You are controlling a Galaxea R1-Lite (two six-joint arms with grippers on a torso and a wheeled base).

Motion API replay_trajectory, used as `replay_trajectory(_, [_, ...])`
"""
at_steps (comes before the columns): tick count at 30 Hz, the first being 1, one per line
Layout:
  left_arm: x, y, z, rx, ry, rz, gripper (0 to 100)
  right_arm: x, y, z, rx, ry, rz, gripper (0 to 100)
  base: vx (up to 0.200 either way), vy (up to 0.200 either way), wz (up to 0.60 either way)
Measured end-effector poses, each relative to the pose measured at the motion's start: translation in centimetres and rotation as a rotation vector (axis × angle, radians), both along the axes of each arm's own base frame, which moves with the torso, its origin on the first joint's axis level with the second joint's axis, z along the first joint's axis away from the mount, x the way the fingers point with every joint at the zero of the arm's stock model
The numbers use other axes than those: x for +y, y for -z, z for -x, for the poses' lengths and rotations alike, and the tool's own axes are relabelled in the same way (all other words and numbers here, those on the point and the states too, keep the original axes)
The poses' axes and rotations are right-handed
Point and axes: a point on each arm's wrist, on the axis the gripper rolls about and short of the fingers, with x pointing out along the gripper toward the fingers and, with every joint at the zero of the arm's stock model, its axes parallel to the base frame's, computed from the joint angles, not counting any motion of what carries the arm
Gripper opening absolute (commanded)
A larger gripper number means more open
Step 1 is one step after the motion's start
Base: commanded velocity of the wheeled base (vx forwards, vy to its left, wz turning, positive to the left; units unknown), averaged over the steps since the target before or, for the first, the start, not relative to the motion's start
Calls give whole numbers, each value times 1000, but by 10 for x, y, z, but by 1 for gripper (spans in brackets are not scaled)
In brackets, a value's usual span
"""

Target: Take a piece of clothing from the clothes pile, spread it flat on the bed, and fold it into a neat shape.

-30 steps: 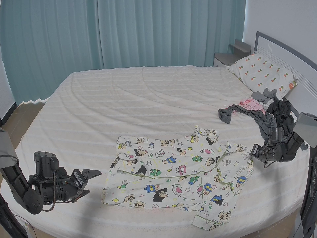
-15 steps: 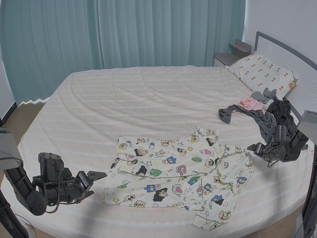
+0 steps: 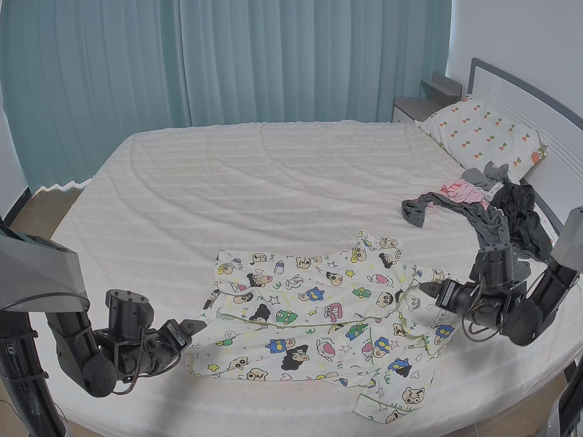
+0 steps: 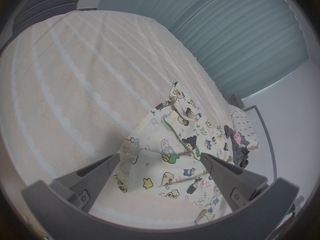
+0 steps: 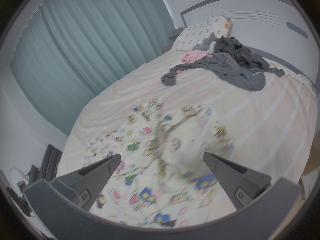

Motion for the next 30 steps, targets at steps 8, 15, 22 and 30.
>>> replay_trajectory(8, [-11, 14, -13, -1, 13, -49, 100, 27, -9, 22, -142, -62, -170, 100, 0, 0, 0])
replay_trajectory(15, [-24, 25, -21, 16, 61, -117, 100, 23, 0, 27, -214, -71, -221, 100, 0, 0, 0])
replay_trajectory(22, [-41, 34, -27, -7, 116, -220, 100, 22, 12, 32, -175, -78, -203, 100, 0, 0, 0])
replay_trajectory(30, [-56, 44, -33, 15, 129, -257, 0, 20, 12, 35, -195, -79, -201, 100, 0, 0, 0])
